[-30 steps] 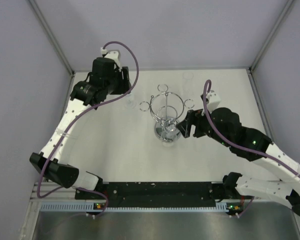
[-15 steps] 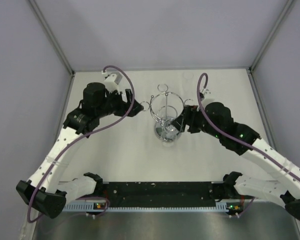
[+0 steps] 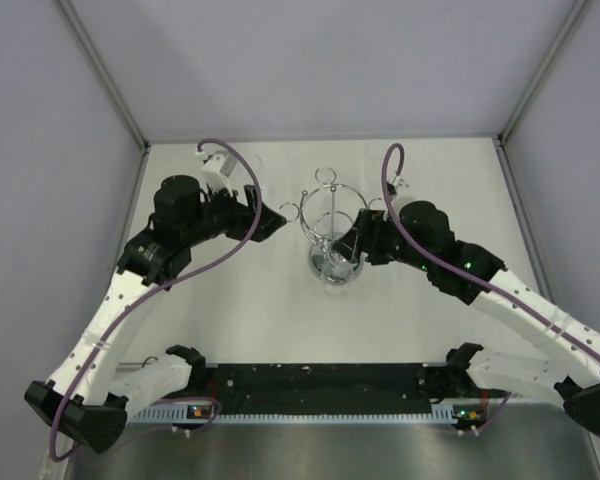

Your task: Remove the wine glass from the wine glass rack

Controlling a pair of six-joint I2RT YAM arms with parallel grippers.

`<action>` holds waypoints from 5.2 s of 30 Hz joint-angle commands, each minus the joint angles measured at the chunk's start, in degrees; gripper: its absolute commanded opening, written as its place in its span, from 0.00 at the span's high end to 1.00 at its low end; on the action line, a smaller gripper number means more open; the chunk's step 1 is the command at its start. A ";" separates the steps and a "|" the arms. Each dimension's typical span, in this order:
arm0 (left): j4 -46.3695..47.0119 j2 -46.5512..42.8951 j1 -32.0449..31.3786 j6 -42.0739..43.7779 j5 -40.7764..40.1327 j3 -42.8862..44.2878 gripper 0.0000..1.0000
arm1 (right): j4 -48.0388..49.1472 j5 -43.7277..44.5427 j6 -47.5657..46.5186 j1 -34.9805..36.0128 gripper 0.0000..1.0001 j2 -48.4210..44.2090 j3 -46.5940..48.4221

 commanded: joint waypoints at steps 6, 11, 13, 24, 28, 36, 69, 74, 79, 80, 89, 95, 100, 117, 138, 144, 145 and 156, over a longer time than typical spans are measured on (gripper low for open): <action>2.58 0.31 0.08 1.18 1.03 -0.80 0.14 | 4.67 -4.38 1.88 -0.65 0.30 -0.91 0.03; 2.76 0.31 0.08 1.18 1.47 -1.15 0.14 | 5.98 -5.35 2.41 -0.65 0.36 -1.53 -1.02; 2.85 0.31 0.08 1.18 1.73 -1.24 0.14 | 6.95 -5.44 2.68 -0.65 0.42 -2.32 -1.72; 3.64 0.31 0.08 0.30 2.61 -2.65 0.15 | 10.73 -3.16 5.14 -0.65 0.70 -6.62 -6.82; 4.17 0.40 0.08 0.04 2.70 -3.09 0.15 | 10.82 -1.14 5.14 -0.65 0.73 -9.17 -7.70; 5.22 1.37 0.08 -1.10 3.75 -3.62 0.15 | 10.82 -1.57 5.58 -0.65 0.72 -10.76 -7.62; 5.05 1.81 0.08 -1.02 4.19 -3.70 0.16 | 10.99 0.10 8.12 -0.65 0.54 -8.03 -10.43; 5.05 1.90 0.08 -0.93 4.28 -3.70 0.16 | 12.31 -2.62 9.00 -0.65 0.54 -7.77 -10.69; 4.87 1.98 0.08 -0.84 4.37 -3.62 0.16 | 13.55 -4.12 10.06 -0.65 0.54 -7.07 -10.87; 4.87 1.98 0.08 -0.84 4.37 -3.62 0.16 | 13.81 -4.38 10.23 -0.65 0.54 -7.07 -10.87; 4.69 1.28 0.08 -0.75 4.10 -4.41 0.16 | 15.83 -4.82 11.47 -0.65 0.55 -7.94 -12.18; 4.78 1.19 0.08 -0.93 4.28 -4.93 0.16 | 17.76 -4.21 11.91 -0.65 0.57 -10.14 -13.50; 5.04 1.19 0.08 -1.02 4.54 -5.02 0.16 | 17.42 -4.29 11.64 -0.65 0.58 -10.93 -13.24; 5.13 1.28 0.08 -1.19 4.54 -5.46 0.16 | 24.44 -7.02 14.81 -0.65 0.63 -9.97 -15.96; 4.61 1.63 0.08 -0.84 5.07 -4.49 0.16 | 29.10 -7.90 17.18 -0.65 0.72 -6.45 -17.02; 4.43 1.90 0.08 -0.75 5.07 -4.41 0.16 | 29.10 -8.16 17.44 -0.65 0.91 -5.57 -17.02; 4.43 1.90 0.08 -0.75 5.24 -4.41 0.16 | 29.10 -8.16 17.44 -0.65 0.95 -5.48 -17.02; 4.34 1.55 0.08 -0.75 5.25 -4.49 0.16 | 29.28 -7.63 17.27 -0.65 1.00 -8.99 -17.55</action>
